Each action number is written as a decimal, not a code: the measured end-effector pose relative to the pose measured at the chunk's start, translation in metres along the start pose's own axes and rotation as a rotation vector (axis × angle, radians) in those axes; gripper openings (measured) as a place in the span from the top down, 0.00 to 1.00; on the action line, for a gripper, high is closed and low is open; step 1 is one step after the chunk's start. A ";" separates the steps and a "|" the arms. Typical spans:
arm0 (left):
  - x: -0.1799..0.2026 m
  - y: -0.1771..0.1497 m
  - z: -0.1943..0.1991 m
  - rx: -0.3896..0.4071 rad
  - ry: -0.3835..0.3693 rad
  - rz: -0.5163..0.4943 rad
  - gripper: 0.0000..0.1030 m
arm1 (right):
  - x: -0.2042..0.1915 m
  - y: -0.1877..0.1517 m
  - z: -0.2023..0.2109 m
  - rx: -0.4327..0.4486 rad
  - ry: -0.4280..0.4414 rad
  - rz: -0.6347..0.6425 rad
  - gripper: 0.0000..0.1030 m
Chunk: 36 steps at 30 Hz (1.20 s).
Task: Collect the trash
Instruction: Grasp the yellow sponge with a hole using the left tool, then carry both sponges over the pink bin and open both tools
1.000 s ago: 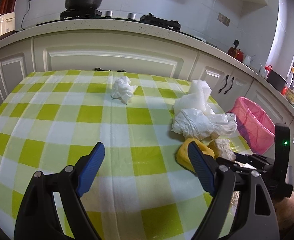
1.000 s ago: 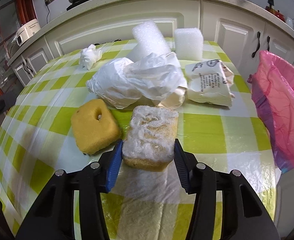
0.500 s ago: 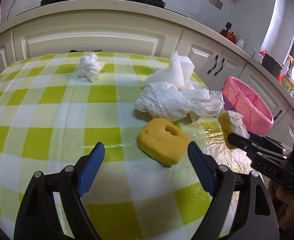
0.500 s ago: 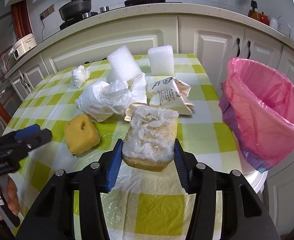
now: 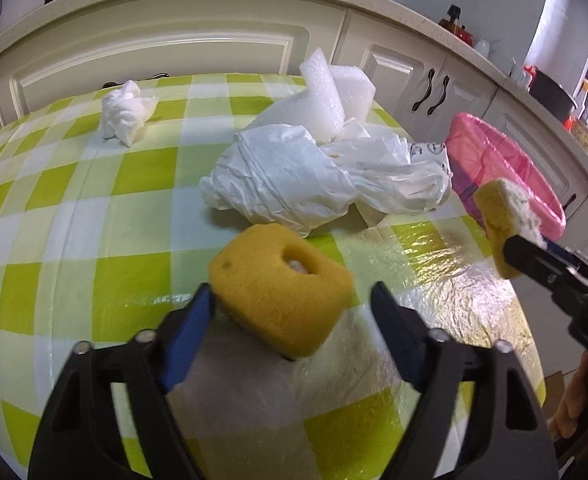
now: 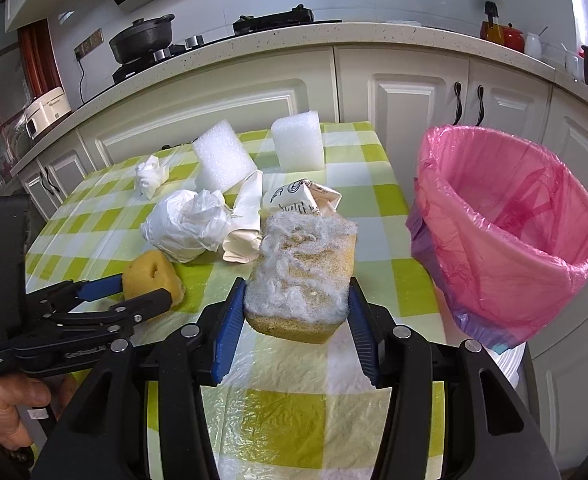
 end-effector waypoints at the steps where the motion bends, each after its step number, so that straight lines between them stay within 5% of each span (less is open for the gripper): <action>1: 0.001 0.000 -0.002 -0.007 0.008 -0.008 0.39 | 0.001 0.001 0.001 0.002 -0.001 -0.003 0.54; 11: 0.006 -0.001 0.005 0.003 0.008 -0.046 0.51 | 0.009 0.005 0.008 0.023 -0.004 -0.017 0.54; 22: 0.011 0.010 0.053 0.102 0.012 -0.049 0.52 | 0.017 0.014 0.024 0.062 -0.011 -0.028 0.54; 28: 0.037 0.043 0.074 0.177 -0.036 -0.075 0.52 | 0.040 0.034 0.041 0.109 -0.047 -0.045 0.54; 36: 0.118 0.109 0.086 0.281 -0.157 -0.177 0.51 | 0.108 0.069 0.072 0.172 -0.140 -0.099 0.54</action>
Point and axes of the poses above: each gripper's, at about its wrist camera, not at the fingertips, and z roughly against the way its jaws point, x to its right, y to its top, the point moved 7 cm from there along -z, roughly the way its jaws point, and after that the axes turned 7 degrees about y, right-handed, at the moved point
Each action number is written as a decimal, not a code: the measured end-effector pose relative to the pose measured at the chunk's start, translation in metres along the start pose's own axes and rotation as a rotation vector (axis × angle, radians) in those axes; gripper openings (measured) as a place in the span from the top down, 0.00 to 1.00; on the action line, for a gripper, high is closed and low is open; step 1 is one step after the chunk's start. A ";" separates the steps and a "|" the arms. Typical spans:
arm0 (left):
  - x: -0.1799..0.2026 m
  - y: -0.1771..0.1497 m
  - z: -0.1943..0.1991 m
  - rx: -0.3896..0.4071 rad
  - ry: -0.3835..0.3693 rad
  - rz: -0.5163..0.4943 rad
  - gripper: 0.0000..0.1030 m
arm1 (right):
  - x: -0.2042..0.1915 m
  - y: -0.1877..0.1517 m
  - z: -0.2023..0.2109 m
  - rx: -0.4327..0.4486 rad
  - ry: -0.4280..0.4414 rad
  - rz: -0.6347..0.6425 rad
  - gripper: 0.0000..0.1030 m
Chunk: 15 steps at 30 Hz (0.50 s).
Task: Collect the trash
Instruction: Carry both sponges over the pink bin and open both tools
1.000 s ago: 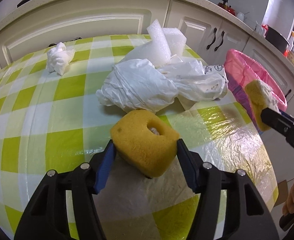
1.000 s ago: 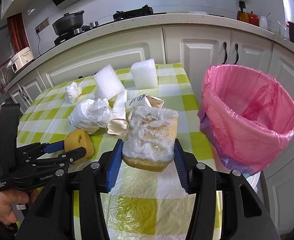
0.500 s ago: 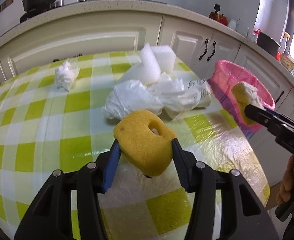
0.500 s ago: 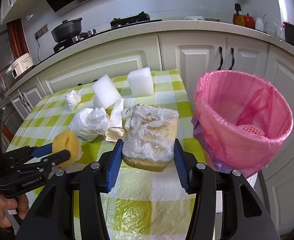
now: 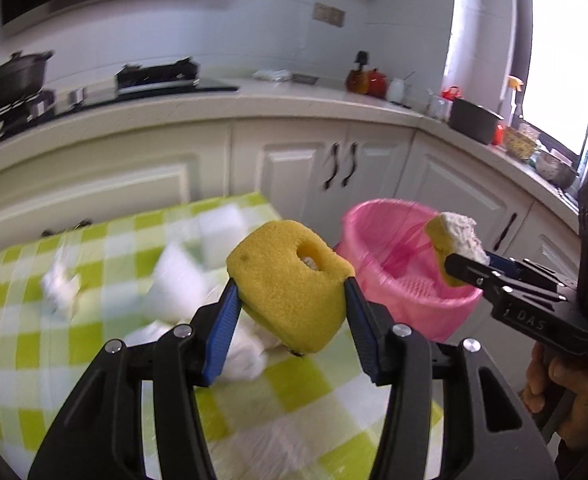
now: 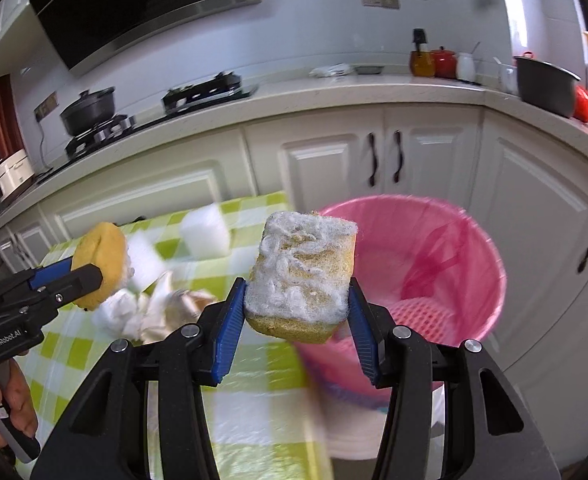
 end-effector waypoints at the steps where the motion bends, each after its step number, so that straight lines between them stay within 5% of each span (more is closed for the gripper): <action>1: 0.010 0.007 -0.004 0.004 -0.018 -0.010 0.51 | 0.007 0.004 0.001 0.005 -0.009 -0.004 0.54; 15: 0.119 0.072 -0.082 -0.034 -0.197 -0.092 0.43 | 0.103 0.037 -0.002 0.023 -0.125 -0.073 0.49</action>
Point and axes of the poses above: each gripper's, at about its wrist camera, not at the fingertips, and z roughly against the way its jaws point, x to its right, y to its top, the point moved 7 cm from there along -z, roughly the way its jaws point, and after that the axes turned 7 degrees about y, right-handed, at the moved point
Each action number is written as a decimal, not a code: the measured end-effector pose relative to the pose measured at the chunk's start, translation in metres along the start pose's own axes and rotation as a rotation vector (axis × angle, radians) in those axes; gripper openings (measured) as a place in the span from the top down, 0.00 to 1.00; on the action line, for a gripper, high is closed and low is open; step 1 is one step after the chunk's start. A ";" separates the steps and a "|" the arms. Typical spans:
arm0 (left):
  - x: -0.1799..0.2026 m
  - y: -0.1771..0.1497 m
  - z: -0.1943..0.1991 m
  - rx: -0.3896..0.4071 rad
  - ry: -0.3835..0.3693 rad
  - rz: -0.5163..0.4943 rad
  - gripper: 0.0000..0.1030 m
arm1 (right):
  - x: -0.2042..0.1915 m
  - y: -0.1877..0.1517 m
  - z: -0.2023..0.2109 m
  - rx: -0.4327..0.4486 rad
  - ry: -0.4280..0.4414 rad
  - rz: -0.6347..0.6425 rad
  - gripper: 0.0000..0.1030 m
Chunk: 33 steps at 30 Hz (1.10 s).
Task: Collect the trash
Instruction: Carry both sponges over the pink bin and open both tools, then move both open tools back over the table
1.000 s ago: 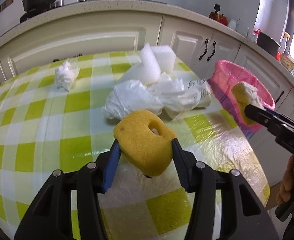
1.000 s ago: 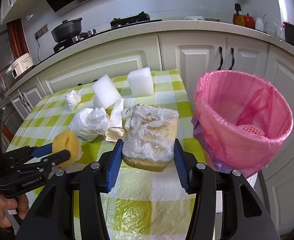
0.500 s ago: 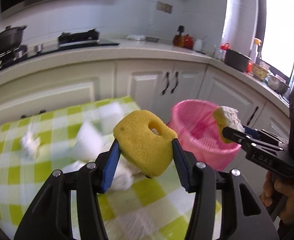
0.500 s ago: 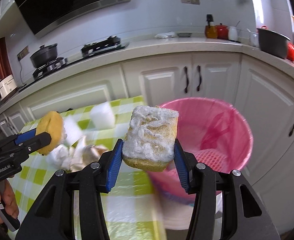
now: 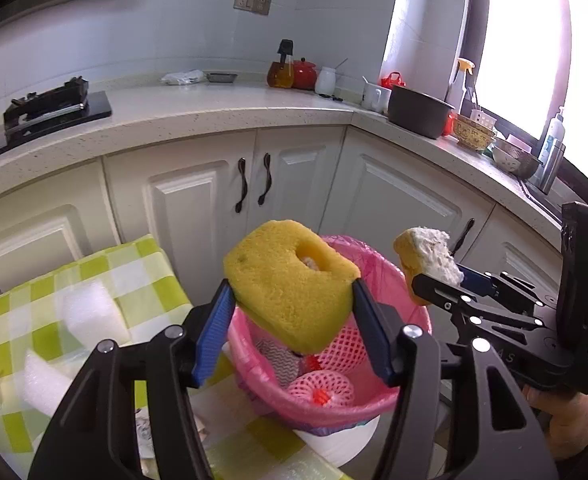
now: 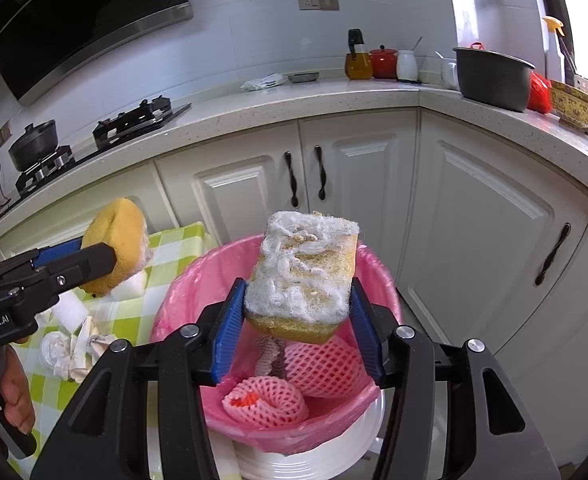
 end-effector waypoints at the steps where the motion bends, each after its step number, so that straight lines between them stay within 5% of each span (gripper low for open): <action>1: 0.002 0.001 -0.007 -0.011 -0.004 0.003 0.40 | 0.005 0.001 -0.001 0.002 -0.006 -0.007 0.49; 4: 0.000 0.000 -0.018 -0.031 0.011 0.021 0.28 | 0.016 0.000 -0.007 -0.012 -0.024 -0.023 0.44; 13: -0.027 -0.009 0.006 -0.002 0.042 0.071 0.28 | 0.006 -0.003 0.003 0.020 -0.045 -0.003 0.32; 19: -0.080 -0.031 0.067 0.070 0.141 0.133 0.27 | -0.033 -0.010 0.026 0.061 0.004 0.025 0.18; 33: -0.220 -0.122 0.237 0.155 0.424 0.256 0.27 | -0.154 -0.055 0.051 0.043 0.122 0.083 0.18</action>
Point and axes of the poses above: each gripper's, at about its wrist camera, not at the fingertips, and z roughly against the way its jaws point, x to its right, y to its top, the point moved 7 cm from there along -z, roughly the way its jaws point, and after that the axes turned 7 degrees about y, right-handed, at the moved point
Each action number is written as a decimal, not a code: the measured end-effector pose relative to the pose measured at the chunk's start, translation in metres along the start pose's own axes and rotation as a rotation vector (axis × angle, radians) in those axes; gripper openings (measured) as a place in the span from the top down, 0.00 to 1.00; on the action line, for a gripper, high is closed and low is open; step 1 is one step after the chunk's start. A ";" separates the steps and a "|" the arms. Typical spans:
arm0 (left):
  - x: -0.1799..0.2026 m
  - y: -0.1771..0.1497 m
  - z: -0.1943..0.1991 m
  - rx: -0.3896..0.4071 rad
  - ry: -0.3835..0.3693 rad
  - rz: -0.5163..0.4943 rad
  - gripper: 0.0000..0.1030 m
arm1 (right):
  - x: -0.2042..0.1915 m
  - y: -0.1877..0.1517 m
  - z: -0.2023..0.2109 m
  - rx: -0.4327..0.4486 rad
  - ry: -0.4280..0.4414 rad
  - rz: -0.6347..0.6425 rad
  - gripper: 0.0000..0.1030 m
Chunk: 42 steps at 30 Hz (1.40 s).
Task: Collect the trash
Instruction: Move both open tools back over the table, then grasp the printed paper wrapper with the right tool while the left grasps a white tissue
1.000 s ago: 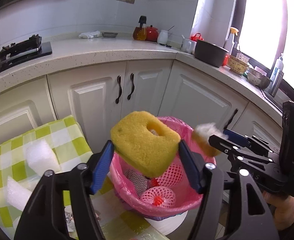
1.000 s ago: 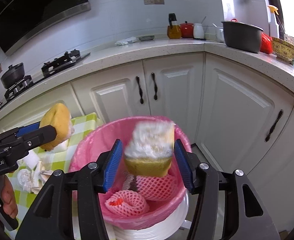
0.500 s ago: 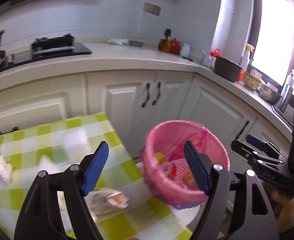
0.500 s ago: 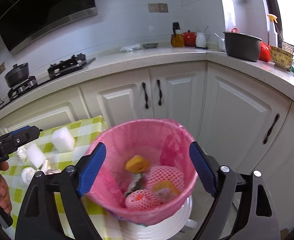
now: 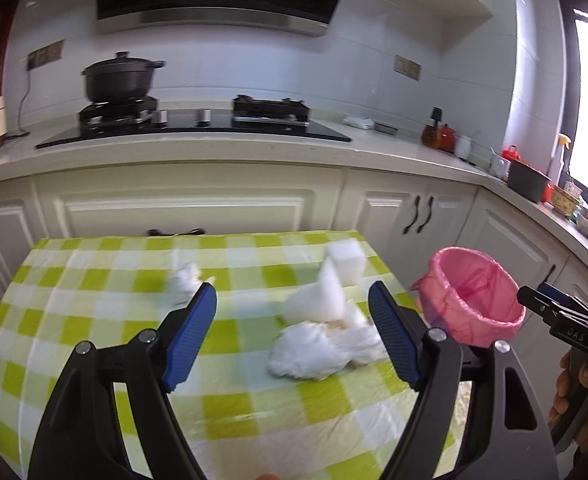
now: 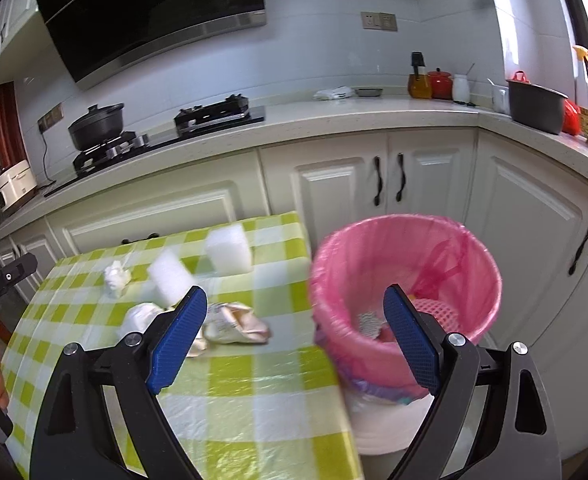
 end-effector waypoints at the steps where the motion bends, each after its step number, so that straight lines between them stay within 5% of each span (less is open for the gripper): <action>1: -0.008 -0.002 0.004 0.003 0.013 0.003 0.27 | -0.010 -0.003 0.000 -0.004 0.009 0.002 0.18; 10: -0.073 -0.027 0.026 0.011 0.104 0.047 0.24 | -0.063 -0.021 -0.010 -0.045 0.038 0.053 0.18; 19: -0.103 -0.038 0.004 -0.016 0.142 0.087 0.24 | -0.070 -0.034 -0.055 -0.127 0.020 0.073 0.18; 42: -0.120 -0.017 -0.187 -0.221 0.127 0.091 0.24 | -0.053 -0.039 -0.167 -0.282 0.056 0.044 0.18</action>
Point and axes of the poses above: each gripper's, at about its wrist camera, not at the fingertips, and z roughly against the way its jaws point, x to its right, y to its top, the point moved 7 cm from there along -z, roughly the way its jaws point, and after that the axes turned 7 degrees about y, right-handed, at the moved point
